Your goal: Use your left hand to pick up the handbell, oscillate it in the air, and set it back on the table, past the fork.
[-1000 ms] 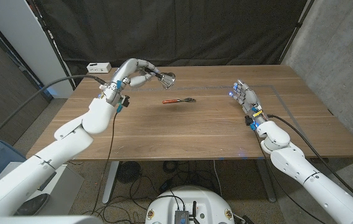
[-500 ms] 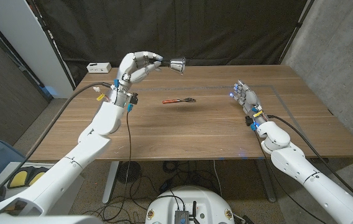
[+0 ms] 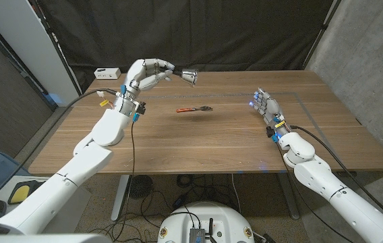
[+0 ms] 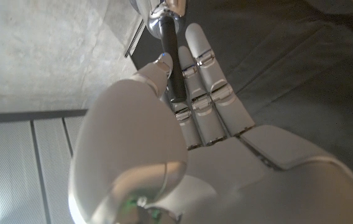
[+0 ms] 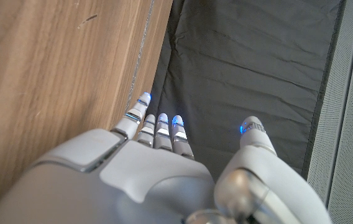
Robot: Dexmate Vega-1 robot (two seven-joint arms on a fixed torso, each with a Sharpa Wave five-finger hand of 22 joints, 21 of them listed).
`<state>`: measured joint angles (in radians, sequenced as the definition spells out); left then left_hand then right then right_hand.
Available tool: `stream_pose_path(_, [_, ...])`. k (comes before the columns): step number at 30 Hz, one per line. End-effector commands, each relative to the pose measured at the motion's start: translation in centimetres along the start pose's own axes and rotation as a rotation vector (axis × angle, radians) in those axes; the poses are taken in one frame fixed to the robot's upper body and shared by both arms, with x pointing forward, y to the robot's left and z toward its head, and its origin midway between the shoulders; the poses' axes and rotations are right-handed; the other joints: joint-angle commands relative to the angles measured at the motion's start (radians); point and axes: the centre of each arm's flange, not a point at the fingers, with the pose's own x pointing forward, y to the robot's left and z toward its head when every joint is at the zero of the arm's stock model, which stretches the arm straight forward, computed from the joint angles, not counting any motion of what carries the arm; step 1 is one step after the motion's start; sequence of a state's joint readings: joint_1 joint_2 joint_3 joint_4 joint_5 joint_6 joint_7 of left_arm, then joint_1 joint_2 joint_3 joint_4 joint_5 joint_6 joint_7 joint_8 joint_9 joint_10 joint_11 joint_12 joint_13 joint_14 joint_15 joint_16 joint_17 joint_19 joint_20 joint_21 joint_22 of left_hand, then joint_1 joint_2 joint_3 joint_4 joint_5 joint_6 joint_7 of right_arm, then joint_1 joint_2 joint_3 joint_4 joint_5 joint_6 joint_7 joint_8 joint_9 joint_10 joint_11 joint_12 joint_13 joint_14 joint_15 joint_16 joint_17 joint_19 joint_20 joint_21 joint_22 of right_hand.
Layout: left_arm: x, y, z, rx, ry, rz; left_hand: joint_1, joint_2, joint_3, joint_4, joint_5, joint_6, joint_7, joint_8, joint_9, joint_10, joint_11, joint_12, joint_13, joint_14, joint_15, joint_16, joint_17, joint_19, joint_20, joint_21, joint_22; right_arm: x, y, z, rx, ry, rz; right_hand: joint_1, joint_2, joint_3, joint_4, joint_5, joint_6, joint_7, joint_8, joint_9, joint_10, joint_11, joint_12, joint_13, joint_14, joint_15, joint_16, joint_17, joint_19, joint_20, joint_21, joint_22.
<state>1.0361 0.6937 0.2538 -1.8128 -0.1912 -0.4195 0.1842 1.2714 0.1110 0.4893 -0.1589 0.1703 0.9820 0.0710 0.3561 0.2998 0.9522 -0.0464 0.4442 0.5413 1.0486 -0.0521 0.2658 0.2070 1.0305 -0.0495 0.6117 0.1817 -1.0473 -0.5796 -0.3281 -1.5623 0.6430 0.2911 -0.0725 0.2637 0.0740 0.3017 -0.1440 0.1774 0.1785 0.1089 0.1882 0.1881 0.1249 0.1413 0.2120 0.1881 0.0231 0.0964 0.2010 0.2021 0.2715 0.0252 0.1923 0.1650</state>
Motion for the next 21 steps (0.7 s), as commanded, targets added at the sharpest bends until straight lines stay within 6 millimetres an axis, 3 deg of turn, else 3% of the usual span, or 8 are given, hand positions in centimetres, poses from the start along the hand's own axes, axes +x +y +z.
stream_pose_path(1, [0.2, 1.2, 0.4, 0.319, 0.224, -0.302, 0.014, 0.017, 0.002, -0.001, 0.008, 0.002, 0.008, 0.005, 0.001, 0.009, 0.0, 0.009, 0.029, 0.108, -0.094, 0.002, 0.0, 0.002, -0.001, 0.007, -0.001, 0.0, 0.3, -0.2, 0.001, 0.01, 0.009, 0.01, 0.001, -0.005, 0.003, 0.001, 0.003, 0.007, 0.004, 0.004, 0.001, 0.01, 0.0, 0.004, 0.005, 0.002, -0.001, 0.002, 0.011, -0.001, 0.001, 0.005])
stream_pose_path(4, [0.3, 1.6, 0.9, 0.434, 0.252, -0.356, 0.013, 0.018, 0.003, -0.001, 0.009, 0.0, 0.008, 0.005, 0.002, 0.007, -0.001, 0.008, 0.032, 0.106, -0.092, 0.001, 0.0, -0.002, 0.003, 0.007, -0.001, 0.1, 0.4, -0.2, 0.001, 0.01, 0.013, 0.01, 0.001, -0.005, 0.003, 0.001, 0.002, 0.007, 0.004, 0.004, 0.0, 0.01, 0.0, 0.004, 0.006, 0.002, 0.0, 0.002, 0.011, -0.001, 0.001, 0.005])
stream_pose_path(11, [-0.1, 1.9, 4.0, 0.94, 0.326, -0.393, 0.015, 0.021, 0.004, -0.001, 0.01, -0.003, 0.009, 0.005, 0.005, 0.005, -0.001, 0.006, 0.039, 0.102, -0.092, 0.001, 0.004, -0.006, 0.006, 0.007, -0.001, 0.4, 0.3, -0.3, 0.01, 0.012, 0.016, 0.01, 0.002, -0.005, 0.003, 0.001, 0.003, 0.008, 0.004, 0.004, -0.001, 0.009, -0.001, 0.004, 0.006, 0.003, 0.0, 0.002, 0.012, 0.0, 0.001, 0.005])
stream_pose_path(21, [0.2, 2.6, 7.7, 1.339, 0.471, -0.429, 0.011, 0.022, 0.002, 0.002, 0.009, -0.005, 0.005, 0.006, 0.006, 0.001, 0.0, 0.004, 0.049, 0.097, -0.094, 0.001, 0.009, -0.009, 0.006, 0.01, -0.001, 0.8, 0.2, -0.6, 0.018, 0.009, 0.024, 0.01, 0.002, -0.006, 0.003, 0.001, 0.002, 0.006, 0.004, 0.004, -0.001, 0.008, -0.001, 0.005, 0.005, 0.0, -0.001, 0.002, 0.01, -0.003, 0.0, 0.005])
